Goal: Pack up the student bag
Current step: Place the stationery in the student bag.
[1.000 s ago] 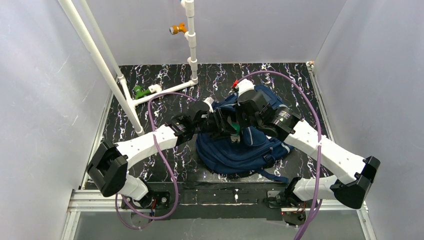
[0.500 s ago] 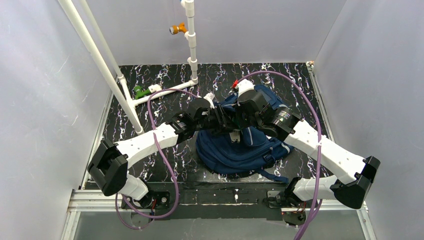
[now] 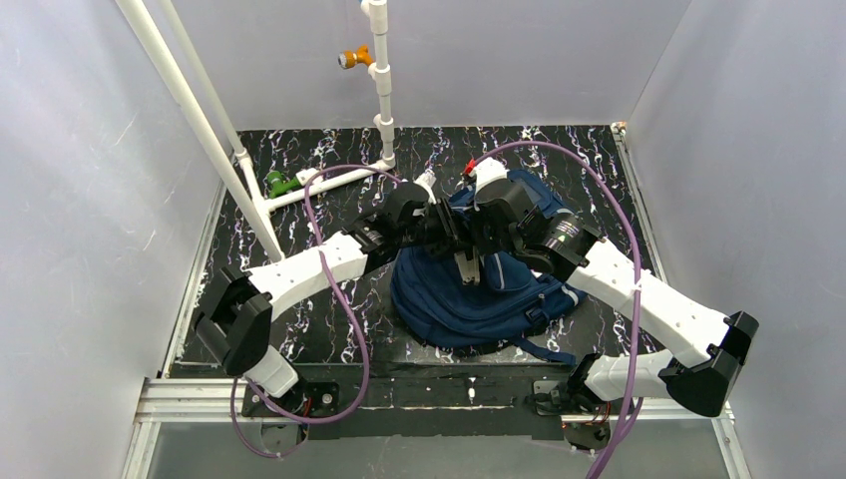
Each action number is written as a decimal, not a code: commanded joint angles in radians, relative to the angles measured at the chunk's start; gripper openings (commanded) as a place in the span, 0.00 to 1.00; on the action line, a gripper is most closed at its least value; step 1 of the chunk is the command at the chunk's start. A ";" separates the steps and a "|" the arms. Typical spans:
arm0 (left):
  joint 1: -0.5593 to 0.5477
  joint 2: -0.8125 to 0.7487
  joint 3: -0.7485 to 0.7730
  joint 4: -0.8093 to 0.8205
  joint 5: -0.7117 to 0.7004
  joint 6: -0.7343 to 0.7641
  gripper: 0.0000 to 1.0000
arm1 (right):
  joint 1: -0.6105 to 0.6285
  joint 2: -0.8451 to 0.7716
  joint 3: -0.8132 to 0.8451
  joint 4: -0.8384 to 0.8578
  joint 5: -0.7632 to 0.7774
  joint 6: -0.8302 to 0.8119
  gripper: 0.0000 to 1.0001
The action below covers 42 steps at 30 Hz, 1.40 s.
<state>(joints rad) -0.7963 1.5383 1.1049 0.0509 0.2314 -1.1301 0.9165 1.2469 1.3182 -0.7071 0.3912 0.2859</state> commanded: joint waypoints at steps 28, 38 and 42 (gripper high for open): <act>0.107 -0.327 -0.129 -0.228 -0.053 0.188 0.52 | 0.012 -0.026 -0.038 0.199 -0.126 0.071 0.02; 0.160 -0.408 -0.038 -0.403 0.021 0.379 0.67 | 0.012 0.008 -0.172 0.308 -0.382 0.149 0.53; 0.236 -0.312 0.107 -0.530 0.081 0.456 0.69 | 0.002 0.003 -0.240 0.350 -0.382 0.175 0.62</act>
<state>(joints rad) -0.6250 1.1767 1.0729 -0.3534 0.2447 -0.7956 0.9249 1.2522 1.1275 -0.4564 0.0692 0.4149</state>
